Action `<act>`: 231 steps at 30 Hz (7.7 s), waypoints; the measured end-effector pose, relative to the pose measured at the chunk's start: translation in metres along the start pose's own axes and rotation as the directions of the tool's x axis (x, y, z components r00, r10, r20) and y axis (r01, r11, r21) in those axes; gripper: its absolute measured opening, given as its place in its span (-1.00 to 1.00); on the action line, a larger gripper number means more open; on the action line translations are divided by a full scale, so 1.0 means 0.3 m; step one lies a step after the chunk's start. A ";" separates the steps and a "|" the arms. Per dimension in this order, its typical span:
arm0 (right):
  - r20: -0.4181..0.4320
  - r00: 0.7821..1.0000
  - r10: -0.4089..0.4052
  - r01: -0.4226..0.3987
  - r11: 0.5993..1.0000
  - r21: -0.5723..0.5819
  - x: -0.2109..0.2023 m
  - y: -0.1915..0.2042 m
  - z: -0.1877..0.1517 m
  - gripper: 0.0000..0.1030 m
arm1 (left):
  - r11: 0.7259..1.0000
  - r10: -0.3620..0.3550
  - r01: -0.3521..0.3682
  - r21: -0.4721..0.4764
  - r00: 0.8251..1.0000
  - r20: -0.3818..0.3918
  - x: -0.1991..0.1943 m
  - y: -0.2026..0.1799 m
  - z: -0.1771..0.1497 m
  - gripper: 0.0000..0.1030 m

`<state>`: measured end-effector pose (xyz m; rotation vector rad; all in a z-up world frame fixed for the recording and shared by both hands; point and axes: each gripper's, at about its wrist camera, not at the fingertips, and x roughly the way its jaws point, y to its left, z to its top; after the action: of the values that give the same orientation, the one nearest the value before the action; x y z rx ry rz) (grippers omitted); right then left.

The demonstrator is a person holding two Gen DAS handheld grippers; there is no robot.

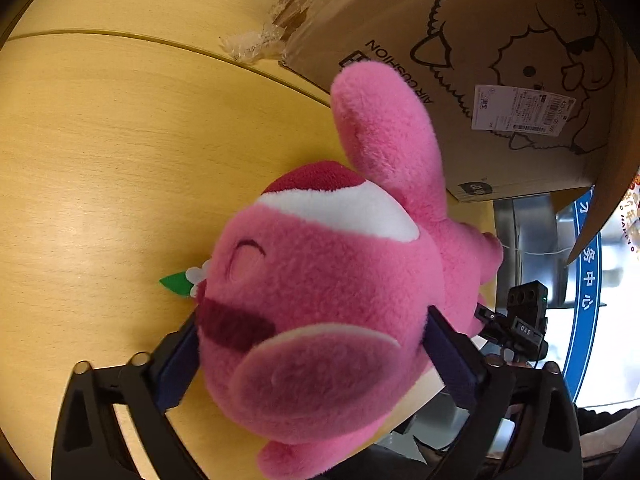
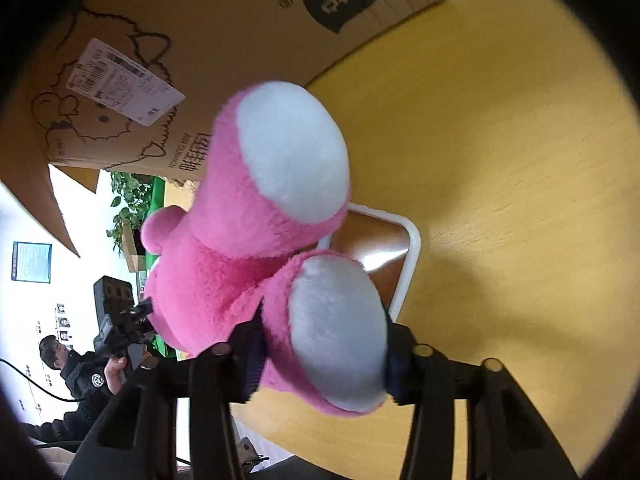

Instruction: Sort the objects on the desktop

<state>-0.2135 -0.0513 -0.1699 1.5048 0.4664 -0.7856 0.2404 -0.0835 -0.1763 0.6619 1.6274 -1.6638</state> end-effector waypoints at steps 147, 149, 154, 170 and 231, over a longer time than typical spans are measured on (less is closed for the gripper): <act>0.292 0.884 -0.366 0.464 0.773 -0.434 -0.540 1.140 0.648 0.65 | 0.796 0.395 -0.570 0.202 0.743 0.540 -0.620 -1.168 0.443 0.96; 0.293 0.880 -0.374 0.471 0.771 -0.430 -0.526 1.145 0.664 0.65 | 0.796 0.394 -0.569 0.207 0.746 0.537 -0.622 -1.156 0.472 0.96; 0.294 0.880 -0.373 0.470 0.772 -0.427 -0.496 1.130 0.692 0.65 | 0.802 0.374 -0.548 0.237 0.770 0.517 -0.595 -1.113 0.524 0.96; 0.120 0.943 -0.311 0.325 0.773 -0.546 -0.456 0.625 0.324 0.65 | 0.886 0.182 -0.278 0.371 0.945 0.272 -0.372 -0.939 0.197 0.96; -0.046 0.878 -0.476 0.397 0.779 -0.485 -0.011 -0.077 0.040 -0.81 | 0.930 0.161 -0.170 -0.325 0.985 -0.055 0.479 -0.487 -0.451 0.46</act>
<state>-0.2344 -0.0600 -0.1830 1.0169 1.0859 -0.8334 0.0223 0.0255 -0.2060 0.6331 1.7639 -1.2296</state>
